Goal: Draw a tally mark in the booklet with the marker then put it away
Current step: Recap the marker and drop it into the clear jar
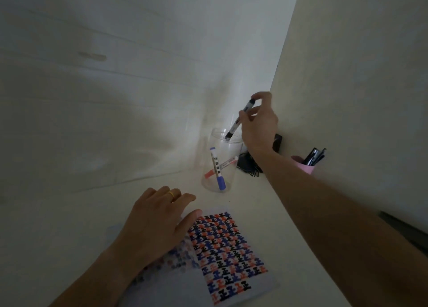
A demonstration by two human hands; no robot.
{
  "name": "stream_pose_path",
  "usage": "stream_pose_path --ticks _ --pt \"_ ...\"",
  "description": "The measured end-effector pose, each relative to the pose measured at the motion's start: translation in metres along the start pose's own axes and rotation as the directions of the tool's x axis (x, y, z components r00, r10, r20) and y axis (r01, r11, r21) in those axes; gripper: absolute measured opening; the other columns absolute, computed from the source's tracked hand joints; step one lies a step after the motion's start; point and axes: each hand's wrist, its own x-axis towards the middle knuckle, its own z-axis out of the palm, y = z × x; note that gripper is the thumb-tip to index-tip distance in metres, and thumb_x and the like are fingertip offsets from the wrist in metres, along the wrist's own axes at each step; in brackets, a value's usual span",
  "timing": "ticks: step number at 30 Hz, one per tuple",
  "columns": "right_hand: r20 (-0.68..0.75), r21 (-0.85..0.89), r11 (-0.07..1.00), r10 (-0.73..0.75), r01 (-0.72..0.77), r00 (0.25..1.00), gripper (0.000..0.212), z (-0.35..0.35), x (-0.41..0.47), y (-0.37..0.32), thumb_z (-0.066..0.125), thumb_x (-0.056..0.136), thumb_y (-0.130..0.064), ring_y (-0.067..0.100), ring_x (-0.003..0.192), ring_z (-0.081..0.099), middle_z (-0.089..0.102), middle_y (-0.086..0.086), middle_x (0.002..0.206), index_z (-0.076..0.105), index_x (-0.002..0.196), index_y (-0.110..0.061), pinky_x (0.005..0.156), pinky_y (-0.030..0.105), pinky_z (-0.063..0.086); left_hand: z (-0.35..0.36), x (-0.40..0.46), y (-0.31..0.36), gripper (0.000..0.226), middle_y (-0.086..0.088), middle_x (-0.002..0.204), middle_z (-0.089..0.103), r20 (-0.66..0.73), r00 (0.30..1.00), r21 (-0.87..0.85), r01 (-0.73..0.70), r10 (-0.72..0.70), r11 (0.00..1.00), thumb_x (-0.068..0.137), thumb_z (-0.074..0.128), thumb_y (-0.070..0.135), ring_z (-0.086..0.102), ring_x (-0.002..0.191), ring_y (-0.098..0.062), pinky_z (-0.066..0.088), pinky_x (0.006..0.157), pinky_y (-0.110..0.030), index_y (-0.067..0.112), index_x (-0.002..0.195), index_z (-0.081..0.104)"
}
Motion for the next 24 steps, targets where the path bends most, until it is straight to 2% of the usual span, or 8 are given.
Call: stream_pose_path --ticks 2,4,9,13,16,20,22,24 --pt "0.072 -0.169 0.985 -0.011 0.023 0.997 0.027 0.012 -0.002 0.010 0.067 0.087 -0.012 0.021 0.072 0.070 0.073 0.002 0.080 0.053 0.109 -0.019 0.067 0.043 0.059 0.001 0.000 0.000 0.044 0.005 0.079 0.066 0.011 1.000 0.012 -0.006 0.006 1.000 0.096 0.037 0.054 0.060 0.072 -0.017 0.047 0.066 -0.034 0.025 0.113 0.066" --pt "0.132 -0.298 0.955 0.031 0.010 0.991 0.020 0.020 -0.004 0.015 0.066 0.088 -0.014 0.022 0.075 0.067 0.074 0.005 0.083 0.059 0.106 -0.018 0.068 0.040 0.059 0.002 -0.001 0.000 0.043 0.005 0.080 0.066 0.018 1.000 0.017 -0.015 0.014 1.000 0.096 0.038 0.053 0.060 0.072 -0.018 0.047 0.066 -0.035 0.024 0.113 0.066" --pt "0.205 -0.474 0.880 0.158 -0.044 0.966 0.015 0.028 0.000 0.017 0.070 0.086 -0.015 0.023 0.091 0.066 0.076 0.006 0.097 0.073 0.100 -0.012 0.067 0.028 0.043 0.003 0.000 -0.001 0.041 0.004 0.083 0.068 0.051 0.998 0.034 -0.033 0.031 0.999 0.095 0.042 0.051 0.061 0.075 -0.018 0.046 0.068 -0.034 0.024 0.114 0.065" --pt "0.219 -0.478 0.859 0.321 -0.186 0.921 0.017 0.033 0.005 0.020 0.065 0.081 -0.009 0.023 0.080 0.068 0.078 0.010 0.094 0.075 0.095 -0.007 0.055 0.025 0.044 0.004 -0.001 -0.002 0.040 0.004 0.085 0.068 0.076 0.997 0.037 -0.037 0.034 0.999 0.095 0.042 0.050 0.060 0.076 -0.018 0.046 0.069 -0.034 0.025 0.114 0.065" --pt "0.230 -0.439 0.870 0.351 -0.225 0.908 0.021 0.028 0.004 0.015 0.064 0.078 -0.006 0.027 0.082 0.073 0.079 0.012 0.093 0.077 0.095 -0.006 0.060 0.027 0.053 0.004 -0.001 -0.002 0.042 0.004 0.084 0.068 0.089 0.995 0.035 -0.043 0.040 0.998 0.095 0.039 0.051 0.060 0.075 -0.017 0.045 0.068 -0.034 0.025 0.113 0.066" --pt "0.236 -0.392 0.915 0.196 -0.091 0.952 0.021 -0.001 -0.028 0.004 0.065 0.083 -0.016 0.020 0.088 0.073 0.079 0.001 0.097 0.078 0.099 -0.018 0.075 0.031 0.058 0.003 -0.002 -0.002 0.044 0.004 0.088 0.067 0.119 0.992 0.017 -0.042 0.040 0.999 0.094 0.039 0.054 0.059 0.078 -0.017 0.045 0.069 -0.033 0.025 0.112 0.066" --pt "0.323 -0.398 0.918 0.150 -0.010 0.935 0.018 -0.022 -0.062 0.008 0.066 0.089 -0.023 0.013 0.087 0.071 0.078 -0.002 0.100 0.076 0.102 -0.019 0.079 0.032 0.059 0.002 -0.003 0.000 0.044 0.003 0.092 0.068 0.124 0.991 0.000 -0.042 0.042 0.999 0.094 0.040 0.055 0.060 0.082 -0.017 0.046 0.071 -0.033 0.025 0.111 0.067" --pt "0.401 -0.422 0.906 0.166 0.021 0.901 0.019 -0.045 -0.102 0.019 0.065 0.092 -0.031 0.010 0.092 0.067 0.075 -0.003 0.108 0.074 0.106 -0.022 0.085 0.034 0.058 0.001 -0.004 0.002 0.044 0.003 0.096 0.068 0.138 0.989 -0.030 -0.050 0.053 0.998 0.094 0.040 0.057 0.060 0.086 -0.017 0.048 0.074 -0.034 0.026 0.110 0.068"
